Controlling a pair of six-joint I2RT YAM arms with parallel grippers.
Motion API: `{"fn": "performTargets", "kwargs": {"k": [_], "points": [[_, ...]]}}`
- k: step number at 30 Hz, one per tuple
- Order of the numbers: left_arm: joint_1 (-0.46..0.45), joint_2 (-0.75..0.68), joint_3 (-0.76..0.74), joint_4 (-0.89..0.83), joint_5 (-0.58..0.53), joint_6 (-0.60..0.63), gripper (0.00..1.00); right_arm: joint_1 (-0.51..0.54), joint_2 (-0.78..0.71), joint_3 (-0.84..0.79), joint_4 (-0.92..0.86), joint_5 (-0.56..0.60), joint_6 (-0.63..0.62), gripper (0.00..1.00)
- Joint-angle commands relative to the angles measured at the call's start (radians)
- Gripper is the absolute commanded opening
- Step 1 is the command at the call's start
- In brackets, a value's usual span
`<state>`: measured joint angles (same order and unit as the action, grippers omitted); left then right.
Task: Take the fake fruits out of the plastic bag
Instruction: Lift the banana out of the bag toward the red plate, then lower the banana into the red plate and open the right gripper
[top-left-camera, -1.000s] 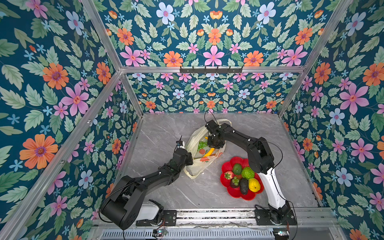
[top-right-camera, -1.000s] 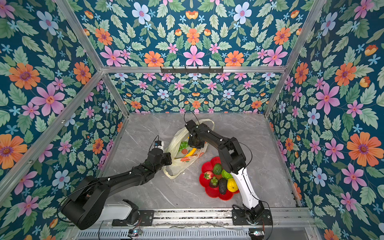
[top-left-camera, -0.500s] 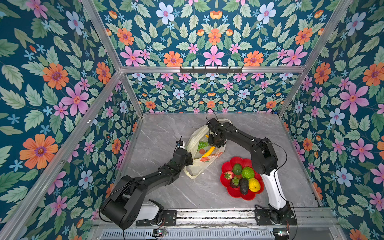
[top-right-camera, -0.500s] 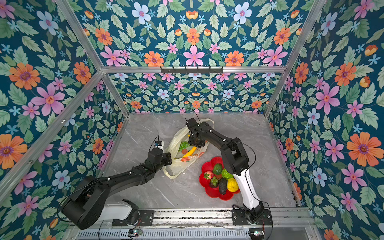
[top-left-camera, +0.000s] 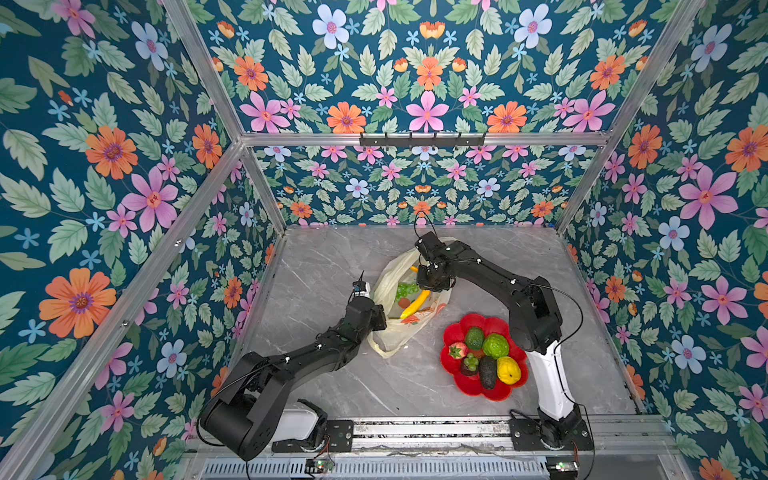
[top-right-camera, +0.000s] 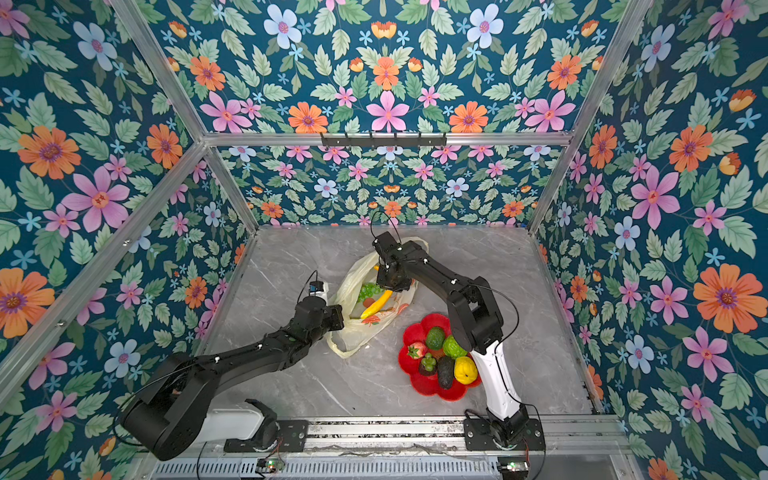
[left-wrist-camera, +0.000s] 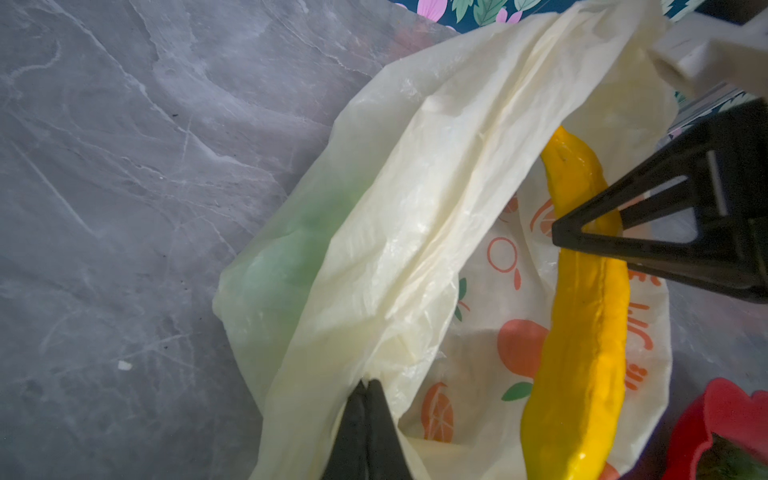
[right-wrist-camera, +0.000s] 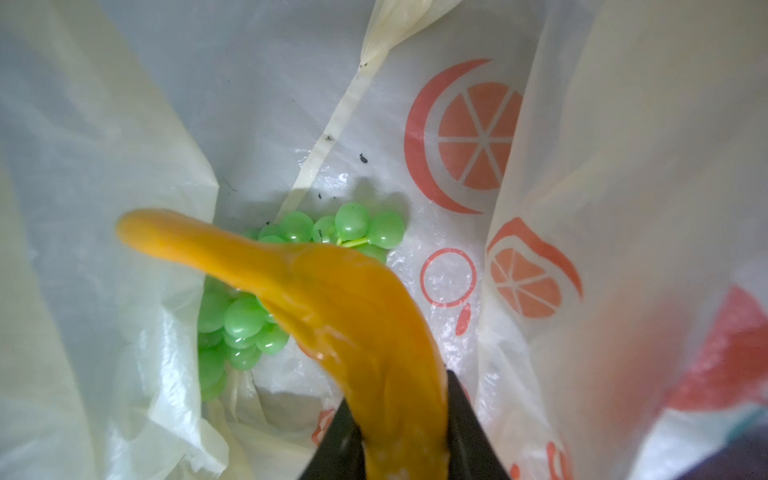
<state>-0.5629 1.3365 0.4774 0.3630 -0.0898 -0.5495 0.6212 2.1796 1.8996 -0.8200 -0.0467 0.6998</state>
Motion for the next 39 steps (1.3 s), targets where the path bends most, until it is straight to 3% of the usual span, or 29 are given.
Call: {"fn": "performTargets", "kwargs": {"k": [1,15,27,39], "points": [[0.001,-0.001,0.0,0.007,-0.013,0.008,0.0,0.0,-0.042,-0.03,-0.011,-0.022,-0.009,0.26],[0.001,0.008,0.003,0.005,-0.017,0.008,0.0,0.006,-0.272,-0.248,-0.075,-0.066,-0.112,0.26],[0.001,0.012,0.008,0.007,0.008,0.006,0.0,-0.044,-0.506,-0.403,-0.253,0.06,-0.421,0.26],[0.001,-0.011,0.002,-0.006,-0.01,0.017,0.0,-0.137,-0.672,-0.482,-0.252,0.166,-0.673,0.24]]}}
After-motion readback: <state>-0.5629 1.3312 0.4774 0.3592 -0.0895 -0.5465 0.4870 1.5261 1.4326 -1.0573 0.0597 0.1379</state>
